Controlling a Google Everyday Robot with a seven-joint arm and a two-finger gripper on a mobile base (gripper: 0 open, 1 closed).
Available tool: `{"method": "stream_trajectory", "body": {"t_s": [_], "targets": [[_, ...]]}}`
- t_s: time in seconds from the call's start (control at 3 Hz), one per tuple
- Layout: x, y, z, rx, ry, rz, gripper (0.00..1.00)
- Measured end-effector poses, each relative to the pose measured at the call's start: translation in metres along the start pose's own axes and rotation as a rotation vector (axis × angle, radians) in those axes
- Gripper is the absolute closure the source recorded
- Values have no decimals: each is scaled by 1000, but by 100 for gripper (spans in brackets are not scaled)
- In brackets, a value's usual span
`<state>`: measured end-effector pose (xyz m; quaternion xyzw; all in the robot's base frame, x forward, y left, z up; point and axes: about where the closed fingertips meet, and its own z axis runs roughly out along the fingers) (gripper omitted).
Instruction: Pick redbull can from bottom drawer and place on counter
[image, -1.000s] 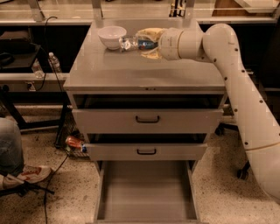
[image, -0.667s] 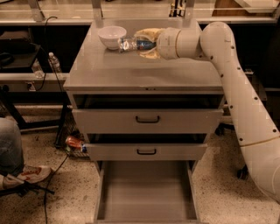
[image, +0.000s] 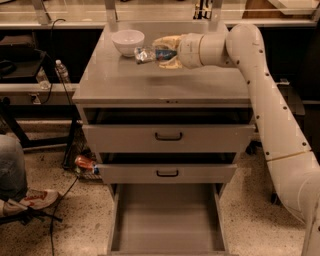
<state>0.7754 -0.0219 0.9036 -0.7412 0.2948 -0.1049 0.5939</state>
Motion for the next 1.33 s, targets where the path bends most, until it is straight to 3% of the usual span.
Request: {"method": "stream_trajectory", "body": {"t_s": [0.33,0.67,1.33], "targets": [[1,6,6,-22,-12,11,31],[1,12,11,-54,-10,5,1],[3,11,5,-46,8,-3,0]]}}
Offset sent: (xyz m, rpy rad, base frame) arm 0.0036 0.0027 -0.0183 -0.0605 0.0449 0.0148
